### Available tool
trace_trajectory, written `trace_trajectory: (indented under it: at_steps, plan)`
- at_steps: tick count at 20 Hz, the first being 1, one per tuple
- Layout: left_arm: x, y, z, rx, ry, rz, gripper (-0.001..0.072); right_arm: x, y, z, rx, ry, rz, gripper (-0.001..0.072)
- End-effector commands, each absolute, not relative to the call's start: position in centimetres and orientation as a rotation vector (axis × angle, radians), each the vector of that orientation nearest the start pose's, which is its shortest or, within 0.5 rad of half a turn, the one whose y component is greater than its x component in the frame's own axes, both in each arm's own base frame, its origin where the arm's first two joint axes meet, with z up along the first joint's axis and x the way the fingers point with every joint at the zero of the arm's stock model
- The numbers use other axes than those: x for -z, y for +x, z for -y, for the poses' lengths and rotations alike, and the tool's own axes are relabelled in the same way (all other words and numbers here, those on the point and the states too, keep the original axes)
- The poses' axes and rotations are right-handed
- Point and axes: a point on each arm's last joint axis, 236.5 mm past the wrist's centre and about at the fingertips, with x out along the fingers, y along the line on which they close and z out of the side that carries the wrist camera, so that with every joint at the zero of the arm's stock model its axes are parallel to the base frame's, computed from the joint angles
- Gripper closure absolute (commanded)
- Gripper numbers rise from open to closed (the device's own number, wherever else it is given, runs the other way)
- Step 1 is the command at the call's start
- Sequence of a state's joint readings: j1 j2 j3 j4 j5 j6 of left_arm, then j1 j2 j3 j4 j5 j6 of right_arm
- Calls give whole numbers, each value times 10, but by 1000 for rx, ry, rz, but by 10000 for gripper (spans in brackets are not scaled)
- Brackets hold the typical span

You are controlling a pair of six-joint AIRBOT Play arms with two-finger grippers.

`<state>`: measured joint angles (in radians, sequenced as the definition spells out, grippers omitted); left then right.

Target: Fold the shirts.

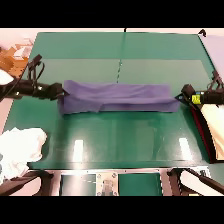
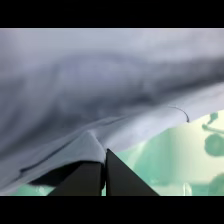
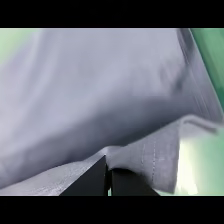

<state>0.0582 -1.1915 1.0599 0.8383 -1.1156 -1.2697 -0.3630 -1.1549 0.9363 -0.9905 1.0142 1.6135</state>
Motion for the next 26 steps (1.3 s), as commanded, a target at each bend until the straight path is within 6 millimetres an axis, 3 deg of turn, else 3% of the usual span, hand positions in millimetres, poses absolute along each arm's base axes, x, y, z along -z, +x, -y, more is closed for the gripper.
trace_trajectory:
  at_steps: [1,6,7,8,9,10,11,12,14,16,17,18,19,20,22,26]
  plan:
    - [-56,442,121,492,-495,-1034,687,-7,426,28,73,811,-1070,697]
    - [-3,496,145,506,-505,-1084,686,41,484,20,68,813,-1096,696]
    - [7,510,149,488,-498,-1061,685,51,497,20,73,829,-1082,676]
    - [11,525,149,461,-496,-1023,683,57,510,23,81,847,-1061,557]
    - [10,536,145,437,-496,-987,478,58,517,27,82,849,-1057,402]
    - [3,543,139,422,-504,-963,78,55,518,32,69,843,-1064,278]
    - [-7,543,132,433,-511,-967,15,46,514,41,25,791,-1080,238]
    - [-19,539,123,457,-507,-986,1,39,506,53,-16,736,-1109,236]
    - [-44,534,93,471,-521,-1015,1,30,478,82,-57,701,-1188,237]
    - [-57,526,66,440,-599,-1059,14,34,454,100,-77,718,-1247,236]
    - [-57,520,59,430,-628,-1088,156,40,446,105,-92,722,-1272,236]
    - [-54,513,55,438,-631,-1117,414,48,439,107,-109,725,-1298,236]
    - [-52,507,55,445,-622,-1144,617,57,436,106,-118,736,-1324,236]
    - [-51,503,59,455,-617,-1161,657,68,435,104,-130,737,-1342,237]
    - [-50,498,75,487,-598,-1182,657,91,434,92,-156,754,-1392,237]
    - [-51,496,118,550,-545,-1186,658,115,446,43,-298,811,-1416,241]
